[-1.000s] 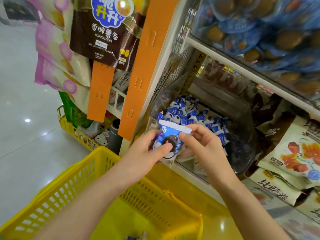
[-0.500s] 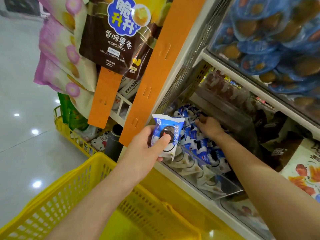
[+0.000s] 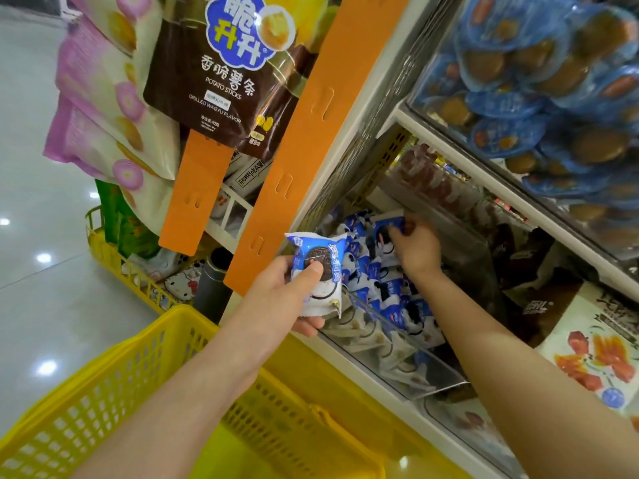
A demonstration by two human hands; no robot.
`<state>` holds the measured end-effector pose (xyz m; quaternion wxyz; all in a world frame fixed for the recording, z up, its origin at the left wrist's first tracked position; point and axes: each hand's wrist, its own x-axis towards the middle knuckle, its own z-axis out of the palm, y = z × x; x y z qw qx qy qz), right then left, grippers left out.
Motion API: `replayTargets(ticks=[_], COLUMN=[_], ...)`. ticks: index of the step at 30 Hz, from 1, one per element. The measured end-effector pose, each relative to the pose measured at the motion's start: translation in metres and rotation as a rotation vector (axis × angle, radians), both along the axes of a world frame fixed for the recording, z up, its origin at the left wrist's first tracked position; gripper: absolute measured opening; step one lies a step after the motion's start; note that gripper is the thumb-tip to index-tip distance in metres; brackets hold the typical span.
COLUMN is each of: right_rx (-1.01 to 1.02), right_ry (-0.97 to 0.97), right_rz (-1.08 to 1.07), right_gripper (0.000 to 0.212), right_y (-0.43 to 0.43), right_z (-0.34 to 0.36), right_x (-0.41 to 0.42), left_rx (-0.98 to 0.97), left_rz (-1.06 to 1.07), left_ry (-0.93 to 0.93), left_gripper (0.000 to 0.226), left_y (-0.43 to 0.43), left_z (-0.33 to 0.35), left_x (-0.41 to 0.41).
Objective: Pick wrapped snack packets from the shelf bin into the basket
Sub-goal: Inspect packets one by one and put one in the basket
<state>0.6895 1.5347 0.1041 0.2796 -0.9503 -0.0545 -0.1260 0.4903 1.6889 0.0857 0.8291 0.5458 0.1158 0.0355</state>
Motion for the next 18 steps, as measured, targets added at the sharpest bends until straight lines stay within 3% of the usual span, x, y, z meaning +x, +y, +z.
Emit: replayTargets(ticks=[4, 6, 10, 14, 18], right_rx=[0.114, 0.214, 0.414, 0.420, 0.418], right_ry=[-0.231, -0.255, 0.008, 0.307, 0.508], right_rz=[0.053, 0.113, 0.273, 0.290, 0.265], right_gripper=[0.023, 0.017, 0.010, 0.006, 0.013], right_y=[-0.001, -0.004, -0.007, -0.003, 0.006], right_z=[0.033, 0.045, 0.054, 0.046, 0.035], right_x=[-0.041, -0.069, -0.124, -0.155, -0.174], left_rx=[-0.076, -0.117, -0.245, -0.296, -0.468], left_rz=[0.013, 0.035, 0.082, 0.099, 0.011], left_ry=[0.048, 0.052, -0.009, -0.041, 0.071], left_gripper=[0.017, 0.020, 0.037, 0.035, 0.033], left_y=[-0.003, -0.004, -0.009, -0.019, -0.025], left_z=[0.000, 0.000, 0.004, 0.007, 0.008], left_x=[0.000, -0.002, -0.008, -0.017, -0.029])
